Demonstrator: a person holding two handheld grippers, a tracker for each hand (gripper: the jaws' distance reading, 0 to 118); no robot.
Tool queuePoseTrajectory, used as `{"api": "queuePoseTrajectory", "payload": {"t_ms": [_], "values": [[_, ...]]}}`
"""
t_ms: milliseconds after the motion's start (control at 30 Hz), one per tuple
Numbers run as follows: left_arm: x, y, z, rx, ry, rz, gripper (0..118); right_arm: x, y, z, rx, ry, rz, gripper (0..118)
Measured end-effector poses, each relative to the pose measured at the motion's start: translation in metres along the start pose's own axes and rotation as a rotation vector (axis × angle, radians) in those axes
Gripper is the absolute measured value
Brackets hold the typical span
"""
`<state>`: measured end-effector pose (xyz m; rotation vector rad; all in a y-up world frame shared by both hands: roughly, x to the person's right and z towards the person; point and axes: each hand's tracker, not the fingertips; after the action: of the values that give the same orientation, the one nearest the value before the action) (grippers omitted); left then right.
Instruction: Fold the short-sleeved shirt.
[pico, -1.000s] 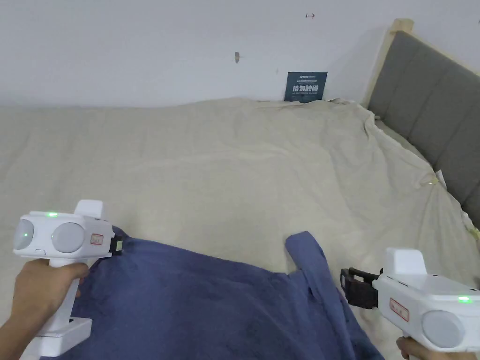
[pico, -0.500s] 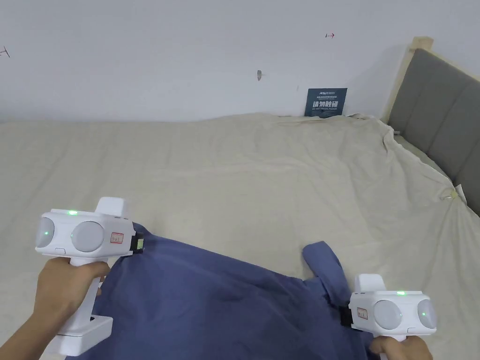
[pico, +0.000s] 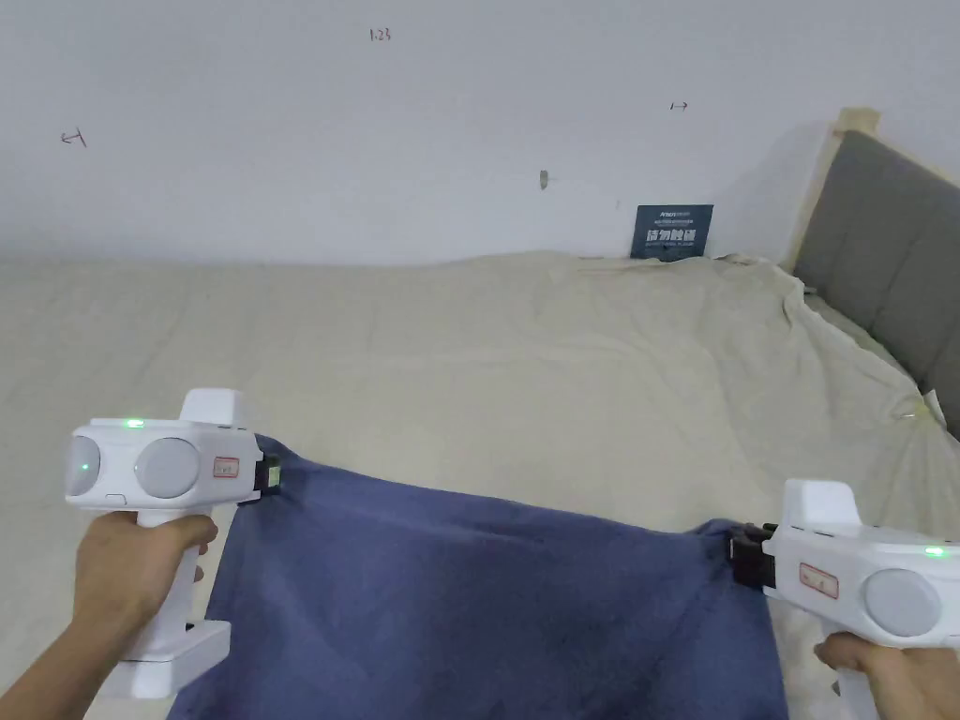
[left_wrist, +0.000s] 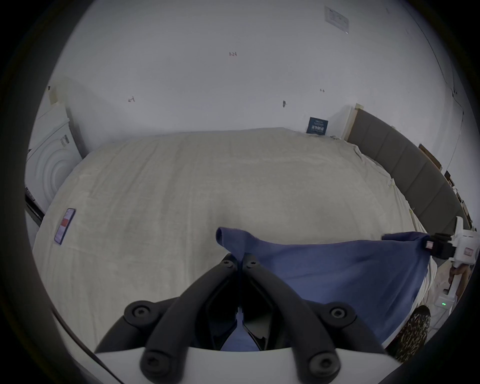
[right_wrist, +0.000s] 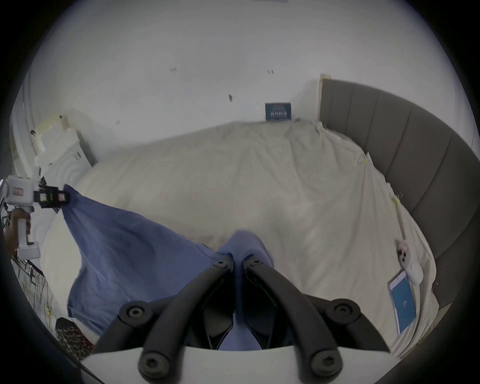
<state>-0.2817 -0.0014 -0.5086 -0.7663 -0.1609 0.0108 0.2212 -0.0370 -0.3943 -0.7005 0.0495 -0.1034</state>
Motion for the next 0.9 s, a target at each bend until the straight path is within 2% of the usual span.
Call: {"api": "queuePoseTrajectory", "payload": {"t_ms": [133,467,700,900], "values": [[-0.018,0.010,0.036,0.087,-0.015,0.086,0,-0.013,0.029,0.038,0.102,0.053,0.016,4],[-0.047,0.071,0.136,0.309,0.034,0.119,0,-0.048,0.123,0.086,0.324,0.134,0.052,4],[-0.057,0.133,0.177,0.423,0.093,0.092,0,-0.071,0.195,0.097,0.442,0.143,0.088,4],[-0.064,0.188,0.190,0.501,0.137,0.093,0,-0.085,0.257,0.101,0.538,0.113,0.134,3]]}}
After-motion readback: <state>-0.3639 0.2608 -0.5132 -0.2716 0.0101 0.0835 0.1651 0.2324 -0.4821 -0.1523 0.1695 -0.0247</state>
